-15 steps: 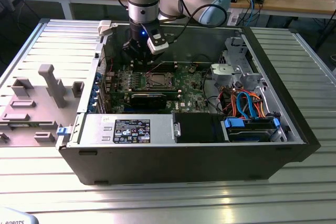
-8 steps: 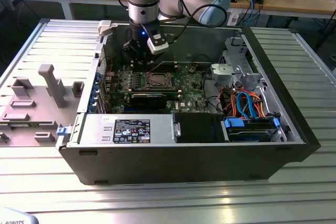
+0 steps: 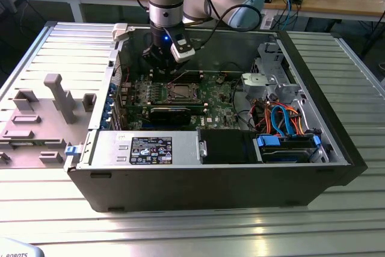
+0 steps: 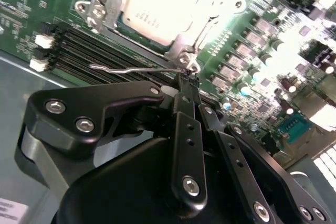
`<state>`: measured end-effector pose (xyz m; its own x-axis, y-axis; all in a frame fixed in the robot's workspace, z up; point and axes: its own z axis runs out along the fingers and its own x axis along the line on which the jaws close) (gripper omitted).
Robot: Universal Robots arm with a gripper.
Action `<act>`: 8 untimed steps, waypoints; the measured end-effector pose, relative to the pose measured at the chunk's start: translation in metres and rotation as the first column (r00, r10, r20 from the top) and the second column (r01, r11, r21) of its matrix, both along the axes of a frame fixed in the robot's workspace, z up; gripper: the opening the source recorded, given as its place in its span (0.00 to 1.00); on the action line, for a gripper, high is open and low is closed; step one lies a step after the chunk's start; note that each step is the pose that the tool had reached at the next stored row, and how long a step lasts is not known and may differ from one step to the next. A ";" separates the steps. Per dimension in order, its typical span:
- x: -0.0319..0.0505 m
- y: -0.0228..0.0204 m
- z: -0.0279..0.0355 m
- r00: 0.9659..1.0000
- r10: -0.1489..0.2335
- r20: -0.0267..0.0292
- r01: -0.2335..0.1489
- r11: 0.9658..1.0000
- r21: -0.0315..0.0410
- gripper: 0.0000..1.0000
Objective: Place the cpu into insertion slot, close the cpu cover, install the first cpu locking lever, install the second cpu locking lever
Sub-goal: 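Install the first cpu locking lever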
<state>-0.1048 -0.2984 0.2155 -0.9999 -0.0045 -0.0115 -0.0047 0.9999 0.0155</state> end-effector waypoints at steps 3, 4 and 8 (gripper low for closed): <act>0.0021 0.0001 -0.0006 0.999 0.038 0.000 -0.038 0.999 0.000 0.11; 0.0061 0.0030 -0.0028 0.997 0.079 0.000 -0.079 0.997 0.000 0.11; 0.0249 0.0030 -0.0098 0.997 0.079 0.000 -0.079 0.997 0.000 0.11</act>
<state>-0.0798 -0.2954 0.2056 -0.9964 -0.0837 -0.0111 -0.0839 0.9964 0.0153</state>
